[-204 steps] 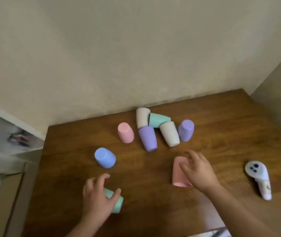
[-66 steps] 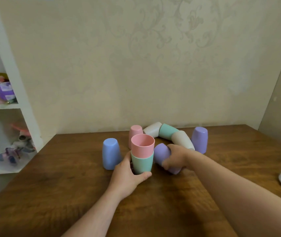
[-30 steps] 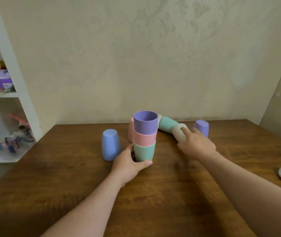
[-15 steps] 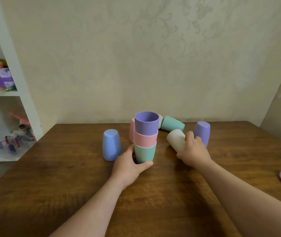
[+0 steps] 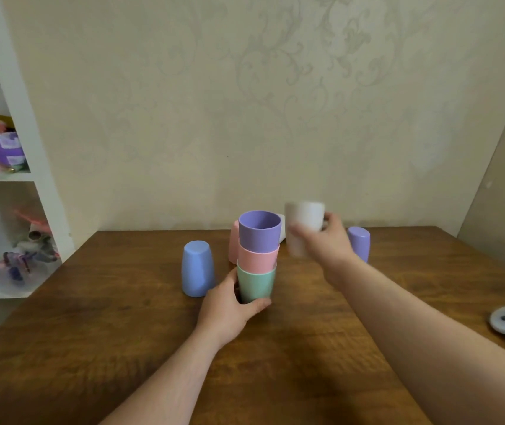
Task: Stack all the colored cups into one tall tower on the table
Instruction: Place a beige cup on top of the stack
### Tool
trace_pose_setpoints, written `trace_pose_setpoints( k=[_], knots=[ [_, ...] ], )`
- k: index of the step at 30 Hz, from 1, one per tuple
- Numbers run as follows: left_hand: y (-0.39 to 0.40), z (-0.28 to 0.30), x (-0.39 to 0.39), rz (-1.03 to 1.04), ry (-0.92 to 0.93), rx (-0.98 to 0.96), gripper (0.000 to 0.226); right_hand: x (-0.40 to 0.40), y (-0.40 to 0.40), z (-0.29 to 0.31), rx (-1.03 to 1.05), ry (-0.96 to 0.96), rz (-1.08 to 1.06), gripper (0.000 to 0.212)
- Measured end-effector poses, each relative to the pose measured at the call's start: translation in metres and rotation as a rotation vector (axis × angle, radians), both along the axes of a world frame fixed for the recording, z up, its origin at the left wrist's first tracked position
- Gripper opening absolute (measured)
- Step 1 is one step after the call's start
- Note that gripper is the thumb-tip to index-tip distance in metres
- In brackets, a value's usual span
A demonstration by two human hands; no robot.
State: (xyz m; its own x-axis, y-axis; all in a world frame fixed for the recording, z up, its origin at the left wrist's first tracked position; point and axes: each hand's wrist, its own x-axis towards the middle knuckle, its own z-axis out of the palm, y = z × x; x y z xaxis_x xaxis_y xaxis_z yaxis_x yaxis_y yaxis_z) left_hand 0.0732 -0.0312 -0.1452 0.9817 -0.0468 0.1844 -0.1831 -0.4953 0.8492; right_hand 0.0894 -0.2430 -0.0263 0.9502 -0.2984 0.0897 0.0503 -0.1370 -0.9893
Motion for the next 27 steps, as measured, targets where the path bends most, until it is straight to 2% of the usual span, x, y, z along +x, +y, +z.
trace_pose_setpoints(
  k=[2,4,6,10,13,18,23,27],
  knots=[
    [0.000,0.002,0.000,-0.013,0.007,0.004,0.083,0.002,0.010,0.033,0.306,-0.175,0.040,0.075],
    [-0.001,0.003,0.000,-0.028,0.016,0.017,0.084,0.000,0.020,0.059,0.402,-0.294,0.093,0.076],
    [0.000,0.004,0.000,-0.037,0.034,0.017,0.086,-0.004,0.031,0.069,0.327,-0.350,0.135,0.079],
    [0.000,0.005,-0.002,-0.046,0.044,0.008,0.087,-0.007,0.048,0.054,-0.033,-0.356,0.232,0.086],
    [0.000,0.005,-0.003,-0.030,0.039,0.004,0.081,-0.004,0.052,0.033,-0.142,-0.307,0.267,0.087],
    [0.000,0.004,-0.001,-0.042,0.026,0.016,0.082,-0.001,0.044,0.006,-0.082,-0.270,0.294,0.081],
    [0.000,0.003,-0.001,-0.037,0.024,0.005,0.082,0.002,0.040,0.002,-0.040,-0.210,0.377,0.048],
    [-0.001,0.004,-0.001,-0.032,0.029,0.014,0.080,0.000,0.047,0.006,-0.043,-0.193,0.388,0.048]
  ],
)
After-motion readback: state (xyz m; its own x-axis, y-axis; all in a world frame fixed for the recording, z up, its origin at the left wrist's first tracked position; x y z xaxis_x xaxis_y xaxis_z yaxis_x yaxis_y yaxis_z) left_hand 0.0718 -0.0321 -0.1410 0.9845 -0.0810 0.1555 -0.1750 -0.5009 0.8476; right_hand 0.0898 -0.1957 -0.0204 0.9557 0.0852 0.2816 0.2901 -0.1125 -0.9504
